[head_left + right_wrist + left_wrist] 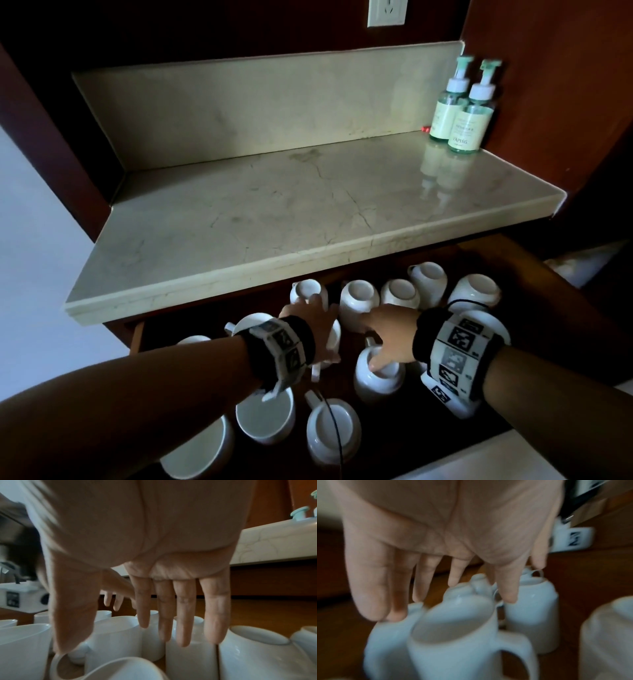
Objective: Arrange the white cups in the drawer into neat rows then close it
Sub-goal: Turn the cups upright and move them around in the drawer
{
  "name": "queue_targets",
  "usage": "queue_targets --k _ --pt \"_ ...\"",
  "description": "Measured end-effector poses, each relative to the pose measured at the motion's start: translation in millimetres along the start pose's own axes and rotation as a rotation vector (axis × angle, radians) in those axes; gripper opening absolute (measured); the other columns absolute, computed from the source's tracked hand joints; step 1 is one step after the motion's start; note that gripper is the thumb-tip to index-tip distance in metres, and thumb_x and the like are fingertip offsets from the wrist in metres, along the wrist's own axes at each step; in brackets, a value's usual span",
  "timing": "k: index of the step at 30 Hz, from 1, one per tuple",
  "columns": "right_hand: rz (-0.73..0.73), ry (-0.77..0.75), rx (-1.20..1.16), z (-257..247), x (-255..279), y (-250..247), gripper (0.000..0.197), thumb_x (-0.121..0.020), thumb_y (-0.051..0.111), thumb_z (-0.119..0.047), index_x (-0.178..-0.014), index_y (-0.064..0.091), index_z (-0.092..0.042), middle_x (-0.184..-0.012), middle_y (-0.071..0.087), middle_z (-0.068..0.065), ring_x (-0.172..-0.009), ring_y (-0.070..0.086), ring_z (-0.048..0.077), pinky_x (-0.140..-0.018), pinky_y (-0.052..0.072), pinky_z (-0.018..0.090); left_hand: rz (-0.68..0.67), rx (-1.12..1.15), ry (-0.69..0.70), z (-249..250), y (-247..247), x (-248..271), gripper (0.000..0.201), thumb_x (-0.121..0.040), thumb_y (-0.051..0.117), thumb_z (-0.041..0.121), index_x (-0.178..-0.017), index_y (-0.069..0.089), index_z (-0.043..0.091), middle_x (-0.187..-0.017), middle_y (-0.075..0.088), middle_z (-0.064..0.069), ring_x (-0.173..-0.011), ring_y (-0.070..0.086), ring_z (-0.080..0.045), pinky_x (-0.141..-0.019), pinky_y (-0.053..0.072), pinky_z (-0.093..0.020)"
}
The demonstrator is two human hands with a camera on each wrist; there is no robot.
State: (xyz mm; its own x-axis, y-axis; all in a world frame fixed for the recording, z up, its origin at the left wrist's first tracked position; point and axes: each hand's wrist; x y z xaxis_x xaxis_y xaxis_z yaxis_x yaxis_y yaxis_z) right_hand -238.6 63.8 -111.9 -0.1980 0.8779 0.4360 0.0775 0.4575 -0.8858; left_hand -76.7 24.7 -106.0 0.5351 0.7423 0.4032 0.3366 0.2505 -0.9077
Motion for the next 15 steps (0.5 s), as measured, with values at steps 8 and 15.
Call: queue_targets --k 8,15 --pt "0.101 0.023 -0.073 17.5 2.1 -4.9 0.051 -0.073 0.070 -0.050 -0.113 0.052 -0.024 -0.097 0.055 -0.007 -0.092 0.055 0.014 -0.083 0.046 0.030 -0.235 -0.262 0.619 32.4 38.6 30.5 0.062 -0.090 0.061 0.026 -0.145 0.035 0.020 -0.133 0.049 -0.014 -0.120 0.050 -0.035 -0.094 0.049 -0.039" --pt "0.113 0.014 -0.123 15.4 1.9 -5.9 0.049 -0.071 0.071 -0.054 -0.110 0.051 -0.029 -0.100 0.056 -0.007 -0.092 0.057 0.015 -0.080 0.050 0.033 -0.341 -0.154 0.508 37.2 49.1 23.2 0.048 -0.099 0.039 0.036 -0.139 0.041 0.010 -0.137 0.050 -0.016 -0.126 0.047 -0.036 -0.103 0.037 -0.047"
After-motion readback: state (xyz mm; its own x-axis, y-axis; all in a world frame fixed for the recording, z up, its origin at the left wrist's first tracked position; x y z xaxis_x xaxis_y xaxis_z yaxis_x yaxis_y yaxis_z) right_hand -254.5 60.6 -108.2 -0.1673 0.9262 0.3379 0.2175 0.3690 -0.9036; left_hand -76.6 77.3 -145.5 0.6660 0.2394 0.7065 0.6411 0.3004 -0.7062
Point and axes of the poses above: each hand's wrist, its own x-axis away from the middle knuckle, its own y-axis out of the palm, z = x × y
